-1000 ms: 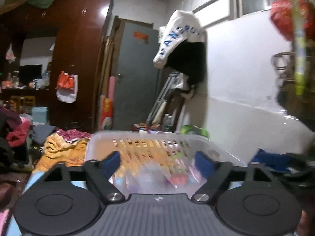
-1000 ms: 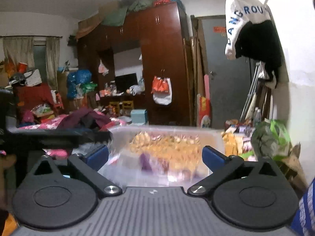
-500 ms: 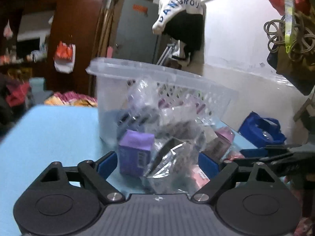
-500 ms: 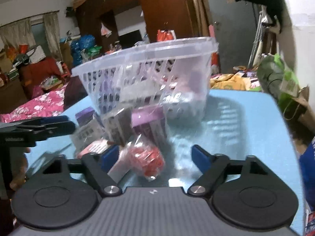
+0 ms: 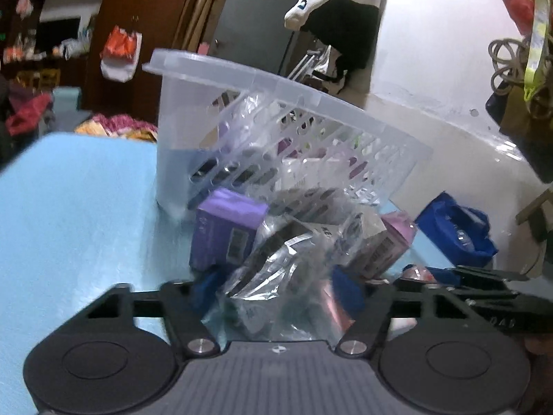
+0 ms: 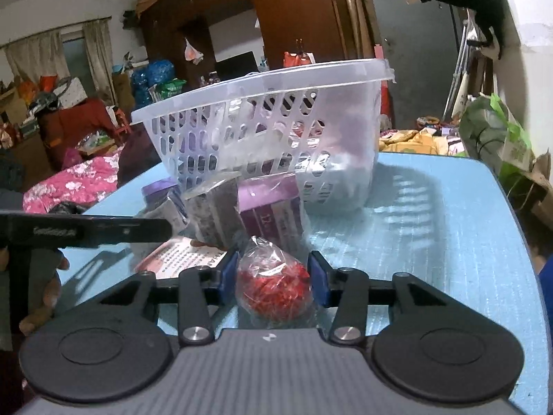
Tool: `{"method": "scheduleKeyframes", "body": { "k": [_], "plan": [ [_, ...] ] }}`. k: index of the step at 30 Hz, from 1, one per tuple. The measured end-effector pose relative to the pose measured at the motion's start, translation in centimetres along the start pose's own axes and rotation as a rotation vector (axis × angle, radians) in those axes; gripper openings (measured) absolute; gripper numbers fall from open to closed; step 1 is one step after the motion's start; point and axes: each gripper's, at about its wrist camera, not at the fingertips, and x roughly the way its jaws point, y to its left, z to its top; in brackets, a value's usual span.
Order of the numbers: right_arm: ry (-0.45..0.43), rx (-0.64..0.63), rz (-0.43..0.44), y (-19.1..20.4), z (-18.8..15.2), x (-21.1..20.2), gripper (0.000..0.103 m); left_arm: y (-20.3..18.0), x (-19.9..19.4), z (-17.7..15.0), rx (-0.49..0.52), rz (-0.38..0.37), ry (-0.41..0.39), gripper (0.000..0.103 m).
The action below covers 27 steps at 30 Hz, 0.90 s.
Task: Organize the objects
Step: 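Grasp the silver foil bag with left while right grasps the red-item bag, then carry both bags over the basket and open both grippers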
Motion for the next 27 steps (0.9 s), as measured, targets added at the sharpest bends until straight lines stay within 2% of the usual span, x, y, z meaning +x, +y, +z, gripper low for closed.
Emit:
{"method": "scheduleKeyframes", "body": {
  "k": [4,6,10,12,16,22,25,27],
  "plan": [
    [0.006,-0.043,-0.015,0.7,-0.1,0.0,0.049,0.4,-0.2,-0.5,-0.018,-0.006,-0.021,0.053],
    [0.048,-0.061,-0.026,1.0,-0.1,0.2,0.051,0.6,-0.6,-0.7,-0.011,-0.009,-0.042,0.051],
    [0.052,-0.093,-0.072,1.7,-0.5,0.2,0.047,0.7,-1.7,-0.9,0.012,-0.042,-0.091,0.050],
    [0.044,-0.100,-0.066,2.1,-0.6,0.0,0.047,0.7,-2.3,-0.7,0.016,-0.048,-0.114,0.050],
    [-0.016,-0.111,-0.095,2.4,-0.4,-1.3,0.047,0.8,-3.4,-0.6,0.032,-0.065,-0.142,0.050],
    [-0.097,-0.109,-0.080,2.5,0.3,-3.0,0.047,1.1,-4.3,-0.2,0.037,-0.105,-0.159,0.050],
    [-0.185,-0.153,-0.100,3.8,1.7,-3.9,0.047,0.1,-6.5,2.3,0.078,-0.073,-0.240,0.050],
    [-0.260,-0.198,-0.125,4.9,4.0,-4.6,0.047,-1.1,-8.0,5.0,0.125,-0.051,-0.300,0.050]
  ]
}}
